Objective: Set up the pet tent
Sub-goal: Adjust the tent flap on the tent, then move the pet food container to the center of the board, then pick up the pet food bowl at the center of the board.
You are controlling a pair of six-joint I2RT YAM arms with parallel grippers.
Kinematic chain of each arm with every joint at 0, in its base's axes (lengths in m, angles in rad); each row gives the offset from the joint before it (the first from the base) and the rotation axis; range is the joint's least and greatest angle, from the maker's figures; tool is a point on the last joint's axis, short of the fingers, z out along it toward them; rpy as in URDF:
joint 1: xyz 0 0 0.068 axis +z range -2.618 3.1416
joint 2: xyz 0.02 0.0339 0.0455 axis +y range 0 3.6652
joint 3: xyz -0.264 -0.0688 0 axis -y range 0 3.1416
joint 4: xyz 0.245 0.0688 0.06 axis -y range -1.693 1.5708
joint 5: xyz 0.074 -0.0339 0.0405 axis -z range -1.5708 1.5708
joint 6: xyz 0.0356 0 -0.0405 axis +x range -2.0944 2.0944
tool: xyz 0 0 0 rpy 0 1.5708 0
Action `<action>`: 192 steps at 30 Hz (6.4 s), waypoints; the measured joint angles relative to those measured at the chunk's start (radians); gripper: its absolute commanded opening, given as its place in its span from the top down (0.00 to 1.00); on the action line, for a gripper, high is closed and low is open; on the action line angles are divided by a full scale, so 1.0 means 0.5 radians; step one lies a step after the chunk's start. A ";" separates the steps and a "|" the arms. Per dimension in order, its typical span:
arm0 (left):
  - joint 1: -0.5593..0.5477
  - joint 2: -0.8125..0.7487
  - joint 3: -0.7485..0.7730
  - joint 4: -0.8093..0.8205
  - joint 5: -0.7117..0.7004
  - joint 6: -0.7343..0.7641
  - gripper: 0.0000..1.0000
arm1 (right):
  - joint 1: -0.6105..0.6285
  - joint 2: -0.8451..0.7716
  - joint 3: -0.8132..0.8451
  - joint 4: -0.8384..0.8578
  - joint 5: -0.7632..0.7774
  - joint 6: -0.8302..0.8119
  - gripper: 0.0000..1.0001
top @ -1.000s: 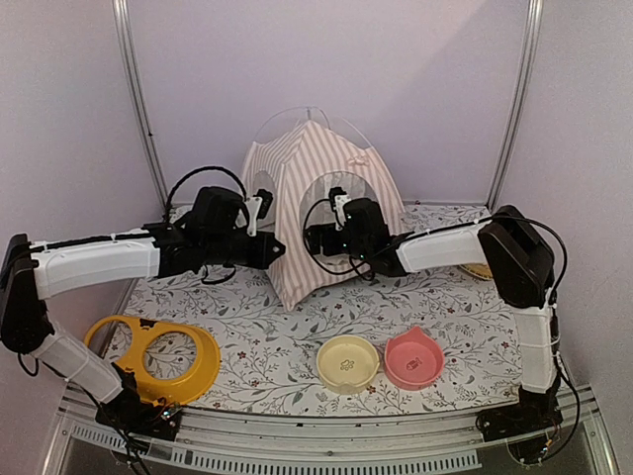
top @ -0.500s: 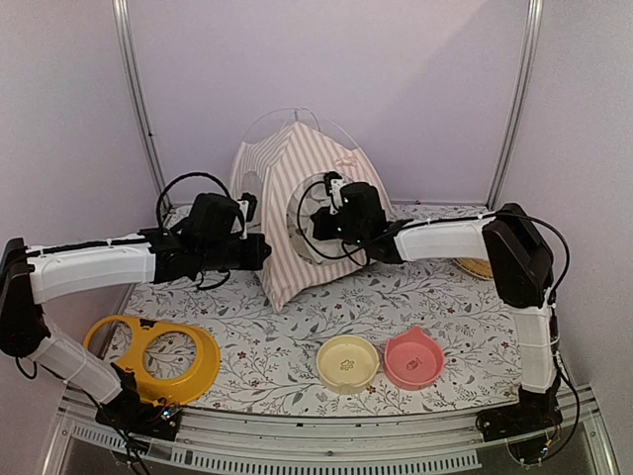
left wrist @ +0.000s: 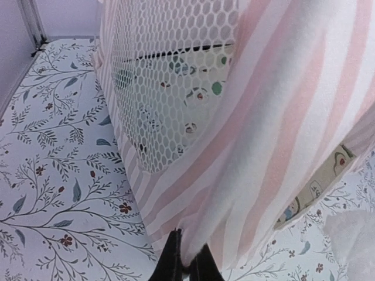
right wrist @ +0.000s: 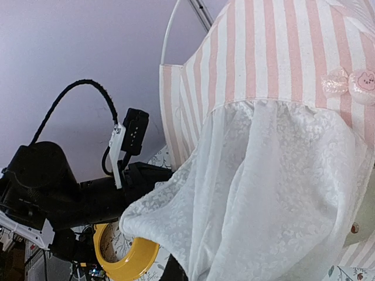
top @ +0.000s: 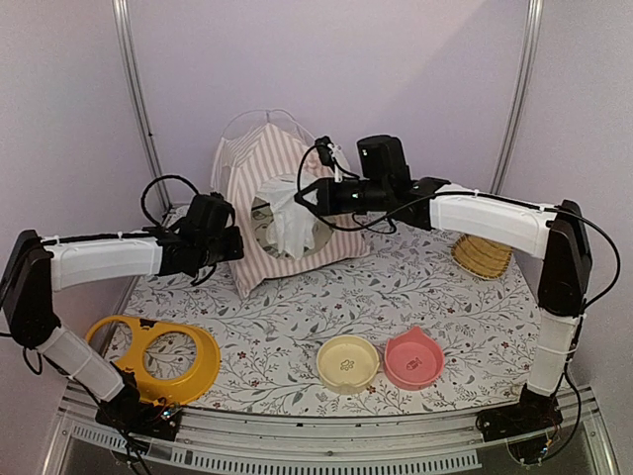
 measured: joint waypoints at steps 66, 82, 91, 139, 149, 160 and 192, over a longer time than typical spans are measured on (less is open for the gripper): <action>-0.610 -0.731 -0.589 -1.144 -0.191 -1.399 0.01 | -0.093 -0.824 -1.279 -0.227 0.135 -0.201 0.01; -0.787 -0.345 -0.752 -0.849 -0.048 -1.720 0.01 | -0.101 -0.851 -1.310 -0.214 0.177 -0.193 0.01; -0.683 0.404 -0.137 -0.095 0.282 -1.148 0.01 | -0.146 -1.051 -1.421 -0.237 0.334 -0.098 0.01; -0.254 -0.523 -0.504 0.037 0.608 -0.513 0.00 | -0.130 0.200 -0.673 -0.572 0.648 -0.253 0.00; -0.185 -0.453 -0.507 0.067 0.719 -0.427 0.01 | -0.601 -0.263 -1.242 -0.539 0.679 -0.098 0.01; -0.261 -0.111 -0.379 0.138 1.048 -0.298 0.13 | -0.935 -0.719 -1.707 -0.462 0.648 0.128 0.01; -1.029 0.722 0.317 -0.381 1.101 -0.026 1.00 | -0.350 -1.340 -1.850 -0.740 0.801 0.330 0.15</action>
